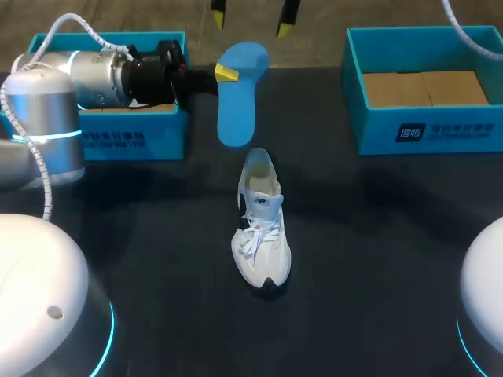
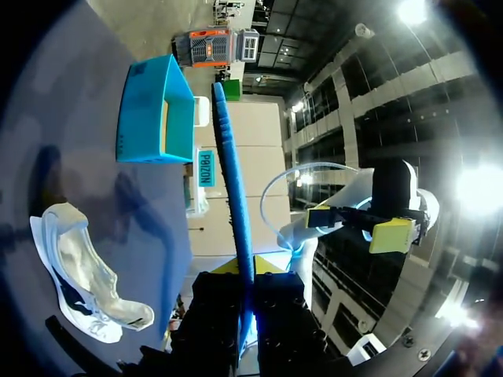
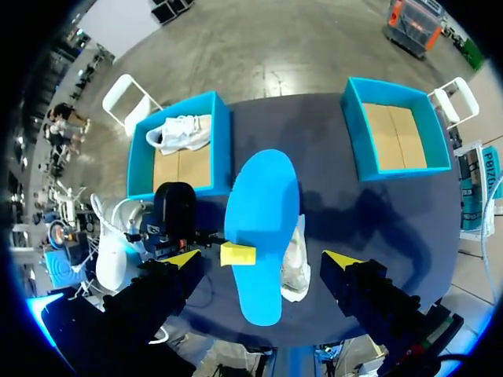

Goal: Take the shoe out of the shoebox, open the shoe tongue, remove and reinsert the insole, then place the shoe into the shoebox

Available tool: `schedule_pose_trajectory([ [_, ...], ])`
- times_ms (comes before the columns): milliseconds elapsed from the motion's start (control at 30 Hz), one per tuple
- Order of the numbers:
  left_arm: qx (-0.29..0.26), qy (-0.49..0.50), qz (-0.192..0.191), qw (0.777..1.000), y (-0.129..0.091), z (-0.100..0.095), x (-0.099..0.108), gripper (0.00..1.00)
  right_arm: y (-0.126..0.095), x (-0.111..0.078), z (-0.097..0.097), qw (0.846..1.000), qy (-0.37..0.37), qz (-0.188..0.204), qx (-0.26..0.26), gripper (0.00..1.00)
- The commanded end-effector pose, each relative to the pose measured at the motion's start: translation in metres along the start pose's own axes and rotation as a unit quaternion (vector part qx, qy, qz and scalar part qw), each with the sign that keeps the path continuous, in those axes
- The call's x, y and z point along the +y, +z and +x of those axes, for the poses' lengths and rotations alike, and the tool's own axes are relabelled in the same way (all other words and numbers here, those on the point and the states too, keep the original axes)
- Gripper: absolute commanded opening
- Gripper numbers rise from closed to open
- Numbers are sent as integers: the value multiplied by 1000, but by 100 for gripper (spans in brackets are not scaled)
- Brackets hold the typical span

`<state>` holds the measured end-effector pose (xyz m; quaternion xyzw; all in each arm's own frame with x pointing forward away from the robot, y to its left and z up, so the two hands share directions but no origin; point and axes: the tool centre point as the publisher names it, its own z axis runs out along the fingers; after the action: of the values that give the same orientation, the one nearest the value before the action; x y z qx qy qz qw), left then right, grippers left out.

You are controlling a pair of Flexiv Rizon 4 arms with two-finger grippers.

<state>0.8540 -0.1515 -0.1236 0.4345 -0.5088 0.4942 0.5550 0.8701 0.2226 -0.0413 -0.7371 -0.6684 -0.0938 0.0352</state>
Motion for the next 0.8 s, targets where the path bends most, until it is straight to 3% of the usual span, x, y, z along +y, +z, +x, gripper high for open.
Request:
schedule_pose_trajectory([
  [33,-1,0,0,1000,0,0,0,0,3,-5,-18,998,6,-4,64,100],
  [800,-1,0,0,1000,0,0,0,0,7,-9,-61,978,-10,-2,208,100],
])
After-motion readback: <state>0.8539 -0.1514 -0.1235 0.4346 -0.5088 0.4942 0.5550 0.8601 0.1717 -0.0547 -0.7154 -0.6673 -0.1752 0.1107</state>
